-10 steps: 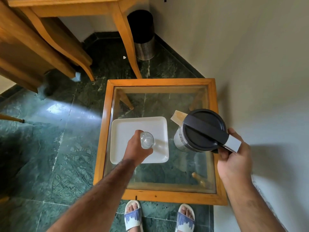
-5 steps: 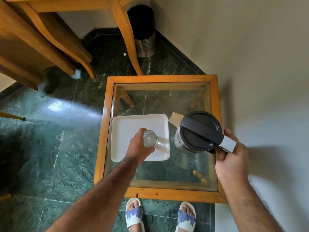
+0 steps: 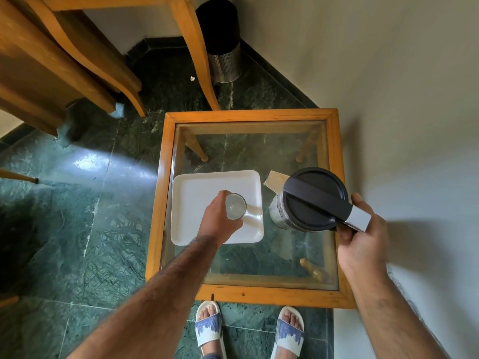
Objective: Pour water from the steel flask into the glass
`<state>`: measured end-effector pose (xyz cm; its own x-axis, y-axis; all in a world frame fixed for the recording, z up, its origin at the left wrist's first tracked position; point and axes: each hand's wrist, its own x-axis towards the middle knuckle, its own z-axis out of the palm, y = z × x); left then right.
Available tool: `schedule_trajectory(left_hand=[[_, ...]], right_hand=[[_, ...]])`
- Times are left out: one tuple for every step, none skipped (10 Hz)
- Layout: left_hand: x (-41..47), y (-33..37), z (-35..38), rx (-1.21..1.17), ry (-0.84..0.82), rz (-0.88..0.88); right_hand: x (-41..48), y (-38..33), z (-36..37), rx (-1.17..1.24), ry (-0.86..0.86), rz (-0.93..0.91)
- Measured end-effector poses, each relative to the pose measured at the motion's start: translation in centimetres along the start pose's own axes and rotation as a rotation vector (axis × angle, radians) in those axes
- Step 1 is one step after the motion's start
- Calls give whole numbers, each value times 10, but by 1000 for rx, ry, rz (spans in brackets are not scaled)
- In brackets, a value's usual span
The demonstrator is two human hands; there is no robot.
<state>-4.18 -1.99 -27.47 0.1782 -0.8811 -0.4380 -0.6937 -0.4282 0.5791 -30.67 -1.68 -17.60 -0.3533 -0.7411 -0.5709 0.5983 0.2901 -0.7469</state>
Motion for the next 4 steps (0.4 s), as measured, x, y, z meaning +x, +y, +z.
schedule_trajectory(left_hand=[[-3, 5, -3, 65, -40, -16], [-12, 13, -19, 160, -56, 64], [-24, 23, -45, 271, -44, 239], [-37, 44, -75, 300, 16, 319]], right_hand=[[3, -2, -5, -143, -84, -39], [4, -14, -5, -335, -170, -75], [1, -42, 0, -527, -123, -302], [-9, -73, 14, -863, -116, -637]])
